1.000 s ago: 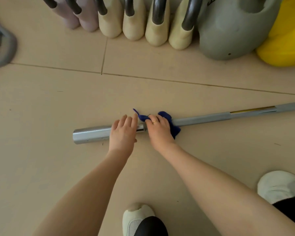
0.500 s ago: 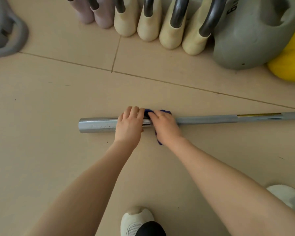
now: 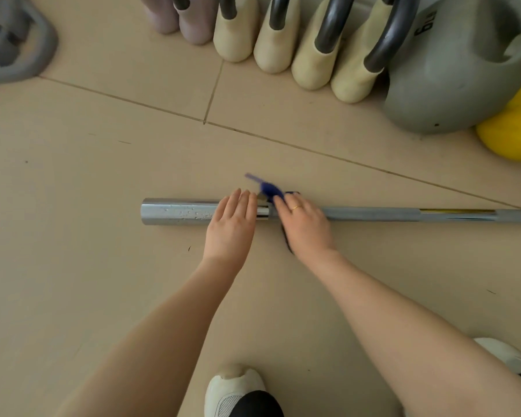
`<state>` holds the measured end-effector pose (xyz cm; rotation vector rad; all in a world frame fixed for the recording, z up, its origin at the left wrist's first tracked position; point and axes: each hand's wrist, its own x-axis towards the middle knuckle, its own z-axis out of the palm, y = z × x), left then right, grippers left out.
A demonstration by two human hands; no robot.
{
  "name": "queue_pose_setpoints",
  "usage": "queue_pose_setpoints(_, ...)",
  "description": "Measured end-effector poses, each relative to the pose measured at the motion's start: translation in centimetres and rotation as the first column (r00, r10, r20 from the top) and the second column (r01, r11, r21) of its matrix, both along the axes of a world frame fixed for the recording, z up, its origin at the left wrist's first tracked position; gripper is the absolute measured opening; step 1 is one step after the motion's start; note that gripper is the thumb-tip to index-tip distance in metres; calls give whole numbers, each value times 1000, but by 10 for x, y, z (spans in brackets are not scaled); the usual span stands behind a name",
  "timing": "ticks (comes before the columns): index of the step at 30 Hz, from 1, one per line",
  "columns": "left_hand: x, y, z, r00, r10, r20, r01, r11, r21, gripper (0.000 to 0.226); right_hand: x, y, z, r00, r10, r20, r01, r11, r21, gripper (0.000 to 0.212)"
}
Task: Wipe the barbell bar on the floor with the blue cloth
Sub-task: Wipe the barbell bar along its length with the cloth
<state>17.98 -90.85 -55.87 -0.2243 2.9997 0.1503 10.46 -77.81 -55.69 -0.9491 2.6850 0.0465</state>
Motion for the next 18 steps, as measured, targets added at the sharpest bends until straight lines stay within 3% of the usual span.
queue_pose_setpoints(2, -1, 0, -2, 1000, 19, 10, -19, 1000, -7, 64, -8, 20, 2, 997, -61, -50, 64, 995, 77, 47)
queue_pose_setpoints(5, -4, 4, 10, 996, 41, 76, -43, 999, 25, 71, 1, 6, 1, 990, -139, -19, 139, 990, 22, 50)
queue_pose_setpoints(8, -10, 10, 11, 991, 72, 112, -76, 997, 26, 62, 21, -23, 0, 998, -64, 20, 65, 995, -73, 30)
queue_pose_setpoints(11, -12, 8, 10, 983, 63, 174, -65, 998, 9, 49, 17, -8, -8, 999, 30, 36, -27, 996, -85, 48)
queue_pose_setpoints(15, -15, 13, 8, 971, 72, 227, -65, 997, -40, 48, -16, 42, -6, 996, -45, -81, 53, 994, 99, 48)
queue_pose_setpoints(18, -13, 22, 6, 990, 85, 113, -76, 994, -83, 51, -41, 94, -4, 974, -201, -104, 216, 961, 174, 52)
